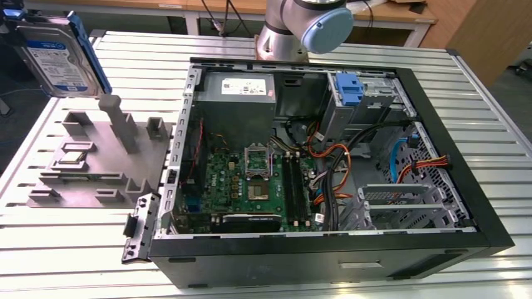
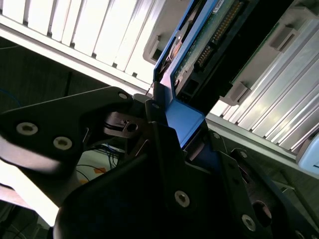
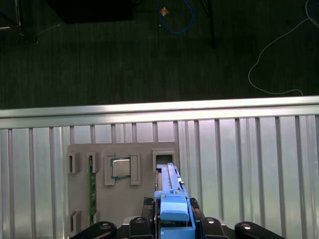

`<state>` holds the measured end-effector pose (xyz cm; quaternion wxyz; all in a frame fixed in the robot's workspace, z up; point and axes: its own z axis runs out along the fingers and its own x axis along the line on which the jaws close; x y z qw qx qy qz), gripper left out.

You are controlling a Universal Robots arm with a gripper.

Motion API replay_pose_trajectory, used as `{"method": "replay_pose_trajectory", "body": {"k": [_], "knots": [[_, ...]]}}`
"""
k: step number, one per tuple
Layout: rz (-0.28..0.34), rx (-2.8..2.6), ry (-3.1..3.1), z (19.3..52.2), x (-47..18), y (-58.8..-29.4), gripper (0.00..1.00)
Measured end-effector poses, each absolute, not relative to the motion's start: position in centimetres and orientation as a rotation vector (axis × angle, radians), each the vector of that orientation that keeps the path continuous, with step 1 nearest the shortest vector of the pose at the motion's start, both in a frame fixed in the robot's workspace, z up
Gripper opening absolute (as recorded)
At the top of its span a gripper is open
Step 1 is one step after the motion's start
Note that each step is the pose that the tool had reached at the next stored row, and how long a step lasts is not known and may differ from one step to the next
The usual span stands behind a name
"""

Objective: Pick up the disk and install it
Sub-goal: 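Pick up the disk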

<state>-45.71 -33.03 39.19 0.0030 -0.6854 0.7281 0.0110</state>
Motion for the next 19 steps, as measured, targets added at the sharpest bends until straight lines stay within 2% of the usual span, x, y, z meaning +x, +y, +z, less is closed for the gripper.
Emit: {"method": "replay_pose_trajectory", "body": {"k": [19], "knots": [[0.035, -2.149, 2.283, 39.76, -45.7, -33.02, 0.37]]}}
